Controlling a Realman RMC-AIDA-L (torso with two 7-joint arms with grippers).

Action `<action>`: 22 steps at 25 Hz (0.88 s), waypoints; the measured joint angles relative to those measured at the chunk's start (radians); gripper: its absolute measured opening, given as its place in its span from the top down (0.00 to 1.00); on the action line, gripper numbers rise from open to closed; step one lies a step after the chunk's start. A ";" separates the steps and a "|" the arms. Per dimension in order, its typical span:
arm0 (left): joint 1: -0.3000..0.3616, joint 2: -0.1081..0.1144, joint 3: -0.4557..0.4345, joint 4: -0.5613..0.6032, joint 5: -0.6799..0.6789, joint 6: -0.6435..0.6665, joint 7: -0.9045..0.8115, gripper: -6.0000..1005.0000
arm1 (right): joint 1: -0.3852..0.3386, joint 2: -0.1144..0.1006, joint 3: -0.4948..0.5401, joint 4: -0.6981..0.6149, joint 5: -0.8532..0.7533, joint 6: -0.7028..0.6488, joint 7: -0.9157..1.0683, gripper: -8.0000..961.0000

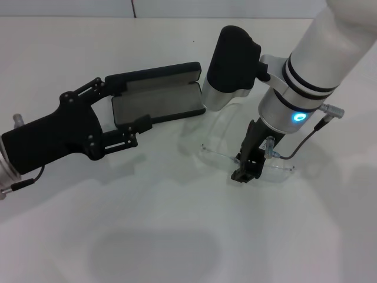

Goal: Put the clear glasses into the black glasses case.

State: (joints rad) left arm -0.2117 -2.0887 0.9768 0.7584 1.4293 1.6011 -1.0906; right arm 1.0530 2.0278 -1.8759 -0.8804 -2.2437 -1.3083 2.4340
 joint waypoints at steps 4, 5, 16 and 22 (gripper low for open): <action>-0.004 0.000 -0.001 0.000 -0.002 0.000 0.000 0.16 | -0.004 0.000 -0.001 0.001 0.001 -0.003 0.000 0.62; -0.005 0.000 -0.001 0.000 -0.002 0.000 0.000 0.17 | -0.004 0.000 -0.001 0.001 0.001 -0.003 0.000 0.67; 0.003 0.002 -0.007 0.008 -0.030 0.006 0.000 0.21 | -0.023 0.000 0.059 -0.043 -0.001 -0.055 0.002 0.87; 0.022 0.006 -0.008 0.028 -0.152 0.021 -0.058 0.24 | -0.204 -0.008 0.245 -0.327 -0.002 -0.130 -0.042 0.87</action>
State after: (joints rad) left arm -0.1896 -2.0832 0.9691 0.7867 1.2771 1.6224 -1.1490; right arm 0.8488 2.0201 -1.6309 -1.2070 -2.2452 -1.4383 2.3921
